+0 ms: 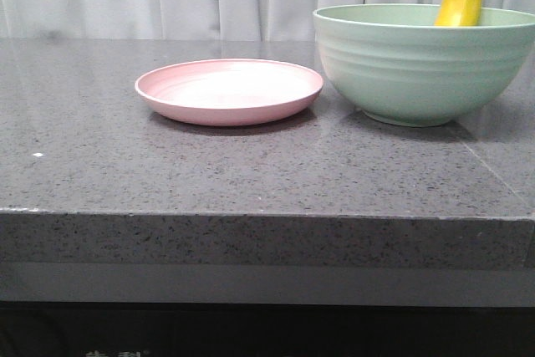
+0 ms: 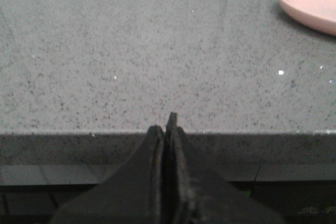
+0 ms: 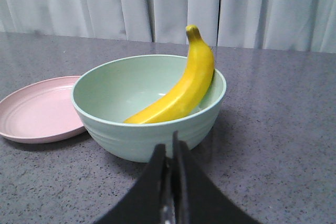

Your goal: Transfer banana from pink plate to green bowl

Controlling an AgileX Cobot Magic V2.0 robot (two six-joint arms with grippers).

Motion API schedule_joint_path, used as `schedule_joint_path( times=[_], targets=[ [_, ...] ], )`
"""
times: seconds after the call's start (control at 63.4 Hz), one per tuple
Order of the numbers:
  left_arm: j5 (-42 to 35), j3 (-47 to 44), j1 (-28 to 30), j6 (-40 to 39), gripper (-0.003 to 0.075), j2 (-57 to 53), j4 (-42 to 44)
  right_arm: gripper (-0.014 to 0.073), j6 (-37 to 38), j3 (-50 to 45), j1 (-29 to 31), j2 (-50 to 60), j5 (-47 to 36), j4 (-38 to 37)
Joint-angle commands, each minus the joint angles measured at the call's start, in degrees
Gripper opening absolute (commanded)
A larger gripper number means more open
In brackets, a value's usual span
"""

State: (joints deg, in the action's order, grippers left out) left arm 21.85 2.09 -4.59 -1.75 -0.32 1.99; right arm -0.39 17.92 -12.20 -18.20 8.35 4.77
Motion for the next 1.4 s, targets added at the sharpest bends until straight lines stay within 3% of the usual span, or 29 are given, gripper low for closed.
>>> schedule_joint_path(
  times=[0.0, 0.237, 1.089, 1.389],
  targets=[
    [-9.99, -2.09, -0.46, -0.39, -0.0018, -1.37, -0.85, -0.0068, -0.68, 1.68, 0.08, -0.27, -4.74, -0.50],
    [-13.76, -2.56, -0.36, -0.39, -0.0018, -1.37, -4.32, -0.0068, -0.68, 1.68, 0.08, -0.27, -4.74, -0.50],
    [-13.74, -2.56, -0.36, -0.39, -0.0018, -1.37, -4.32, -0.0068, -0.68, 0.62, 0.16, -0.19, -5.17, -0.73],
    [-13.74, -2.56, -0.36, -0.39, -0.0018, -1.37, -4.32, -0.0068, -0.68, -13.16, 9.92, 12.57, -6.05, -1.42]
  ],
)
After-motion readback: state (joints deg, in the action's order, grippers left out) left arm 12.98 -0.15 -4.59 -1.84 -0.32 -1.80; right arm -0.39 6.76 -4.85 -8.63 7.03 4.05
